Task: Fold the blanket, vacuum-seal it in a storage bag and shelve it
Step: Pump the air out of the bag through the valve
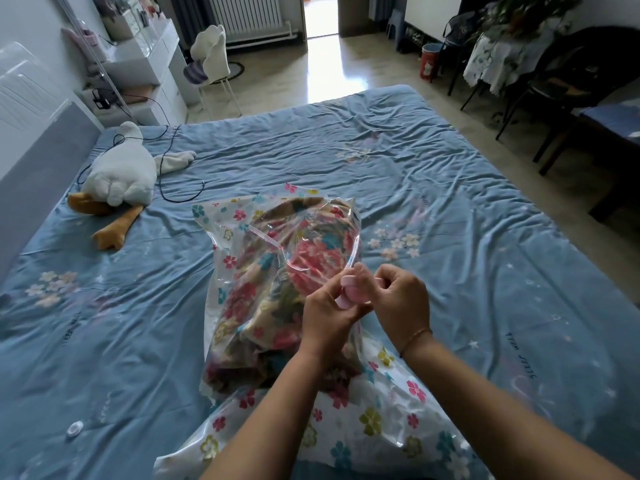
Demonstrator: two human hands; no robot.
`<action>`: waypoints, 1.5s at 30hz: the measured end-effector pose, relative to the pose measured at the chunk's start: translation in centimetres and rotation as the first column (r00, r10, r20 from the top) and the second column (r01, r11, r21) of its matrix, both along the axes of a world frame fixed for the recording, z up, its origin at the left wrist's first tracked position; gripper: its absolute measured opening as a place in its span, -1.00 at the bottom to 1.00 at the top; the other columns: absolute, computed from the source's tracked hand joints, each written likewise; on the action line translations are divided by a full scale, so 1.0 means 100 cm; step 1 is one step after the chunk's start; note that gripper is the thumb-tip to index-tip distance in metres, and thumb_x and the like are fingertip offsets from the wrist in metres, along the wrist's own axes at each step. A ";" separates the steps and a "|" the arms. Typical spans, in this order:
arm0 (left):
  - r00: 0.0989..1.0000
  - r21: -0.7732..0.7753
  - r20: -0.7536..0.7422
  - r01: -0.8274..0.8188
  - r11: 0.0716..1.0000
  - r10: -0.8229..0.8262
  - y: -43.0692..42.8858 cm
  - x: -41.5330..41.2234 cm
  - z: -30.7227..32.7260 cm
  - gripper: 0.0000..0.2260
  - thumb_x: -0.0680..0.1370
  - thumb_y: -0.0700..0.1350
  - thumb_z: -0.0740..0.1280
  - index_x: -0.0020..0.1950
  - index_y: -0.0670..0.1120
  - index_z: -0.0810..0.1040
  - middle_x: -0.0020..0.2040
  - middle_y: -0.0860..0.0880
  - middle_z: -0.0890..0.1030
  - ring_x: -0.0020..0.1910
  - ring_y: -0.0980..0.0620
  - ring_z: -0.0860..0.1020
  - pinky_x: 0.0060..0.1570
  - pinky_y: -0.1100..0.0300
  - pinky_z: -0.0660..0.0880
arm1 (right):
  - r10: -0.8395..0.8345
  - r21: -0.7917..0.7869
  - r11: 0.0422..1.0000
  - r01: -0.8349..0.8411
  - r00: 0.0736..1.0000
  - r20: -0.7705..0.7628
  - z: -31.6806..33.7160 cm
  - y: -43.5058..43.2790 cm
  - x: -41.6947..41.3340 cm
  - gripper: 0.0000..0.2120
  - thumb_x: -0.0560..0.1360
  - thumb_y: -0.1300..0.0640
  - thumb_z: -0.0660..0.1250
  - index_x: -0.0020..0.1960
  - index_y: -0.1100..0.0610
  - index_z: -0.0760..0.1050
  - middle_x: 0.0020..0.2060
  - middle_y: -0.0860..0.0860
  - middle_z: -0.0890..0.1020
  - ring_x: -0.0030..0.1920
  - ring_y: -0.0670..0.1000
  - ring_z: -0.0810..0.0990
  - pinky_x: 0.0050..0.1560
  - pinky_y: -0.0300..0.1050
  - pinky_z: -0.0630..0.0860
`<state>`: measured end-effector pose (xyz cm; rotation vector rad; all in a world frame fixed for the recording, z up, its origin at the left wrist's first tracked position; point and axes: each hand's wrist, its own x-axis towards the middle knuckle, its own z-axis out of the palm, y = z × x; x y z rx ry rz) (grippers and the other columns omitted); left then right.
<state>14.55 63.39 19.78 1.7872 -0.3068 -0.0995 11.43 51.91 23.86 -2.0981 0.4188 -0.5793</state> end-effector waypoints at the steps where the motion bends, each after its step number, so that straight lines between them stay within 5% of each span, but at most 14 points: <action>1: 1.000 -0.002 -0.003 0.000 1.000 -0.001 0.001 0.001 0.002 -0.52 0.30 0.02 0.56 0.20 0.02 0.61 0.06 0.07 0.69 0.09 0.13 0.64 0.14 0.03 0.57 | 0.017 0.013 1.000 -0.017 0.999 0.035 0.006 -0.001 0.000 -0.45 0.42 -0.28 0.36 -0.48 0.04 0.21 -0.59 -0.09 0.28 -0.52 -0.12 0.26 -0.39 -0.13 0.29; 4: 1.000 0.000 -0.005 -0.009 1.000 0.009 0.002 0.006 0.001 -0.41 0.27 0.06 0.56 0.27 -0.03 0.57 0.14 0.02 0.66 0.16 0.11 0.61 0.20 0.00 0.54 | 0.006 0.249 0.964 -0.095 0.942 0.336 0.045 0.001 -0.001 -0.47 0.44 -0.21 0.40 -0.44 0.06 0.20 -0.51 0.16 0.55 -0.42 0.12 0.60 -0.40 0.06 0.42; 7: 1.000 0.000 -0.006 -0.013 1.000 0.013 0.002 0.005 -0.003 -0.37 0.27 0.06 0.56 0.30 -0.08 0.56 0.18 0.01 0.65 0.20 0.10 0.59 0.23 -0.03 0.52 | -0.055 0.258 0.962 -0.085 0.870 0.491 0.063 0.004 -0.001 -0.51 0.49 -0.18 0.37 -0.38 0.07 0.21 -0.40 0.40 0.54 -0.31 0.39 0.58 -0.37 0.22 0.40; 11: 1.000 0.006 -0.019 -0.019 1.000 0.019 0.001 0.001 -0.004 -0.43 0.29 0.08 0.55 0.24 -0.09 0.60 0.09 0.03 0.68 0.11 0.09 0.63 0.16 -0.03 0.56 | 0.028 0.107 0.993 -0.042 0.990 0.135 0.018 0.006 -0.004 -0.47 0.45 -0.35 0.26 -0.43 0.01 0.19 -0.57 -0.06 0.42 -0.51 -0.03 0.40 -0.41 -0.08 0.35; 14: 0.999 -0.014 -0.040 -0.012 1.000 0.011 0.003 0.001 -0.002 -0.51 0.32 -0.01 0.56 0.21 -0.10 0.61 0.06 0.02 0.69 0.09 0.09 0.64 0.15 -0.05 0.56 | 0.086 0.163 0.983 -0.081 0.996 -0.028 0.010 0.003 -0.003 -0.47 0.37 -0.31 0.32 -0.47 0.03 0.20 -0.59 -0.11 0.28 -0.52 -0.13 0.27 -0.38 -0.11 0.32; 16: 1.000 -0.009 -0.026 -0.013 1.000 0.013 0.003 0.003 0.000 -0.42 0.29 0.07 0.55 0.26 -0.09 0.59 0.11 0.02 0.68 0.12 0.08 0.63 0.18 -0.03 0.55 | 0.076 0.258 0.959 -0.121 0.981 0.178 0.036 0.005 -0.006 -0.50 0.43 -0.17 0.37 -0.45 0.05 0.20 -0.61 -0.10 0.41 -0.52 -0.17 0.44 -0.43 -0.13 0.32; 20: 1.000 0.001 -0.016 -0.012 1.000 0.012 0.001 0.005 -0.005 -0.35 0.28 0.11 0.55 0.32 -0.08 0.54 0.18 0.01 0.64 0.19 0.08 0.59 0.21 -0.03 0.53 | -0.048 0.278 0.955 -0.100 0.876 0.480 0.061 0.007 -0.005 -0.52 0.50 -0.16 0.36 -0.37 0.09 0.24 -0.41 0.37 0.57 -0.33 0.35 0.61 -0.40 0.15 0.45; 24: 1.000 -0.001 -0.022 -0.016 1.000 0.016 0.001 0.002 -0.006 -0.43 0.29 0.11 0.54 0.24 -0.07 0.60 0.10 0.03 0.68 0.12 0.07 0.63 0.16 -0.05 0.55 | -0.005 0.140 0.990 -0.012 0.993 0.122 0.015 0.008 -0.004 -0.45 0.46 -0.36 0.26 -0.42 0.06 0.25 -0.56 -0.08 0.48 -0.49 -0.14 0.47 -0.41 -0.09 0.39; 26: 1.000 -0.013 -0.022 -0.010 1.000 0.009 0.002 0.002 -0.005 -0.46 0.30 0.10 0.53 0.21 -0.10 0.61 0.07 0.03 0.69 0.09 0.08 0.64 0.15 -0.05 0.56 | 0.011 0.133 0.991 -0.012 1.000 0.008 0.004 0.006 -0.003 -0.39 0.42 -0.40 0.26 -0.47 0.07 0.23 -0.61 -0.10 0.35 -0.53 -0.12 0.32 -0.40 -0.11 0.28; 30: 1.000 0.015 -0.007 -0.018 1.000 0.018 0.002 0.007 -0.006 -0.37 0.28 0.12 0.56 0.30 -0.04 0.56 0.17 0.03 0.65 0.17 0.10 0.61 0.20 -0.02 0.54 | 0.021 0.296 0.947 -0.124 0.945 0.328 0.054 0.007 -0.007 -0.35 0.47 -0.26 0.23 -0.37 0.35 0.38 -0.41 0.30 0.59 -0.46 0.18 0.33 -0.41 0.00 0.35; 33: 1.000 0.006 -0.023 -0.019 1.000 0.019 0.002 0.007 -0.010 -0.37 0.28 0.11 0.56 0.31 -0.02 0.55 0.18 0.04 0.64 0.19 0.09 0.59 0.21 -0.03 0.53 | -0.031 0.241 0.964 -0.113 0.852 0.523 0.073 0.008 -0.007 -0.54 0.52 -0.06 0.29 -0.38 0.21 0.25 -0.48 0.31 0.50 -0.50 0.07 0.39 -0.43 -0.21 0.36; 39: 1.000 0.009 -0.019 -0.015 1.000 0.015 0.003 0.004 -0.008 -0.55 0.35 -0.04 0.56 0.21 -0.05 0.61 0.08 0.05 0.69 0.10 0.10 0.64 0.14 -0.04 0.57 | 0.046 0.145 0.988 -0.046 0.999 0.005 -0.002 0.006 -0.003 -0.45 0.41 -0.42 0.22 -0.45 0.01 0.25 -0.58 -0.14 0.42 -0.50 -0.15 0.38 -0.36 -0.17 0.29; 42: 1.000 0.011 -0.010 -0.022 1.000 0.022 0.004 0.009 -0.006 -0.40 0.29 0.09 0.56 0.28 -0.07 0.57 0.15 0.03 0.66 0.15 0.09 0.62 0.18 -0.03 0.55 | 0.065 0.253 0.960 -0.122 0.973 0.223 0.037 0.007 -0.004 -0.37 0.42 -0.36 0.27 -0.44 0.18 0.28 -0.58 -0.04 0.47 -0.50 -0.19 0.35 -0.43 -0.17 0.32; 45: 1.000 0.008 -0.008 -0.021 1.000 0.021 0.004 0.011 -0.008 -0.34 0.28 0.11 0.56 0.33 -0.06 0.54 0.19 0.02 0.64 0.20 0.09 0.59 0.22 -0.03 0.53 | 0.043 0.311 0.921 -0.235 0.854 0.518 0.080 0.009 -0.009 -0.45 0.50 -0.09 0.33 -0.37 0.34 0.25 -0.45 0.40 0.52 -0.43 -0.04 0.60 -0.45 -0.26 0.38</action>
